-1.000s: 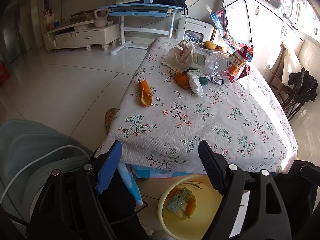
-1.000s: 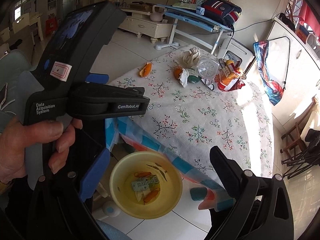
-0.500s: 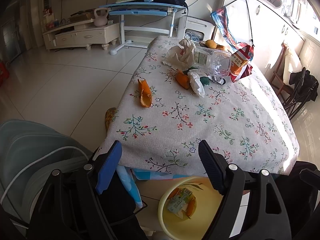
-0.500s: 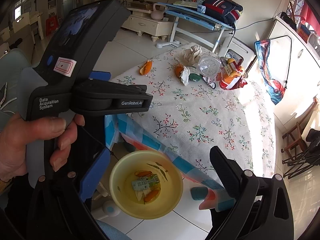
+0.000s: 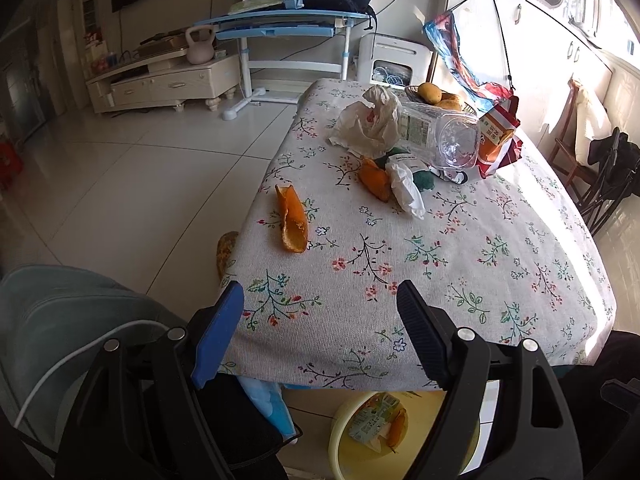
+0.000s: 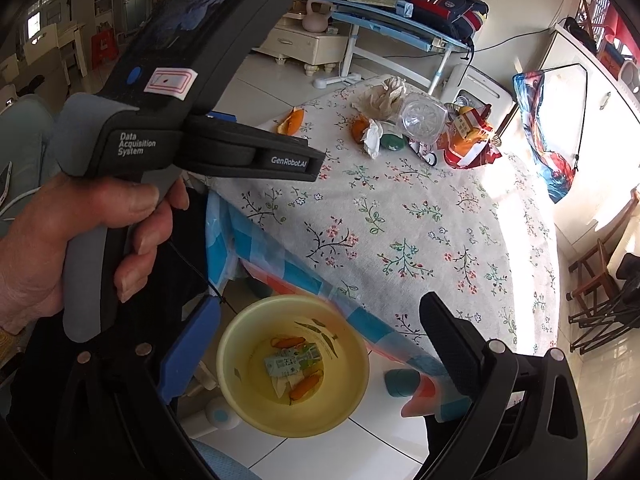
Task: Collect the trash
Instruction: 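Grasp the curled orange peel with the left gripper while the right gripper grasps the white tissue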
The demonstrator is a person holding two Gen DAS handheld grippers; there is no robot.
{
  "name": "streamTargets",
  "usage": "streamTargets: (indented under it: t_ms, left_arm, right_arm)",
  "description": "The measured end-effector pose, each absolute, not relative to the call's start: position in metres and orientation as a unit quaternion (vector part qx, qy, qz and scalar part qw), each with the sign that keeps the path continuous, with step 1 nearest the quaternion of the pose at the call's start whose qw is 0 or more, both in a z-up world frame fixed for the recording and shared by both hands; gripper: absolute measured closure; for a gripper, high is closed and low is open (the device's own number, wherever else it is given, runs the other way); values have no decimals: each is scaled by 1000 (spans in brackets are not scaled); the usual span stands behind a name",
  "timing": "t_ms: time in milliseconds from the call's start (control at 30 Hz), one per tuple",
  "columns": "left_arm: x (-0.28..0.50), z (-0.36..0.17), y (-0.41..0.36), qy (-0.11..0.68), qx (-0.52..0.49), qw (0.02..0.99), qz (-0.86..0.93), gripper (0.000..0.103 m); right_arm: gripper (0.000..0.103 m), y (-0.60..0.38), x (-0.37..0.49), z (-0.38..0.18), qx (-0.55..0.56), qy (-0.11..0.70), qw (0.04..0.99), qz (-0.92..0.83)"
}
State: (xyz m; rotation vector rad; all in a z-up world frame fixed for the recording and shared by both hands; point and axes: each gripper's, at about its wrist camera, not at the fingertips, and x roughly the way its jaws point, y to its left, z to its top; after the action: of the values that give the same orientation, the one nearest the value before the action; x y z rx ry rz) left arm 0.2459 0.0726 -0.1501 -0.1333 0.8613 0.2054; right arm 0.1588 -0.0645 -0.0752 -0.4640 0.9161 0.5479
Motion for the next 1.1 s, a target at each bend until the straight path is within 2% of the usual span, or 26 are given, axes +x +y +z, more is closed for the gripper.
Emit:
streamTargets:
  t_ms: [467, 500, 567, 600, 667, 700, 867, 1100]
  left_arm:
    - [328, -170, 105, 428, -69, 889, 149, 28]
    - [333, -173, 108, 429, -74, 888, 147, 31]
    - [341, -182, 111, 441, -82, 883, 137, 56]
    - [343, -184, 112, 440, -80, 884, 138, 58]
    - [343, -185, 110, 435, -69, 888, 130, 84]
    - [343, -186, 109, 436, -72, 890, 114, 87]
    - [320, -189, 95, 426, -70, 900, 63, 88]
    - [287, -190, 90, 415, -89, 905, 42, 87]
  right_arm:
    - [8, -83, 181, -83, -170, 424, 859, 232]
    - [8, -86, 184, -81, -164, 420, 863, 227]
    - [8, -91, 193, -78, -150, 414, 870, 219]
    - [8, -93, 198, -77, -144, 411, 874, 215]
    - [8, -96, 207, -74, -134, 405, 880, 210]
    - [8, -96, 212, -73, -129, 402, 883, 208]
    - [8, -97, 243, -69, -83, 388, 894, 207]
    - [8, -71, 304, -94, -42, 416, 881, 221]
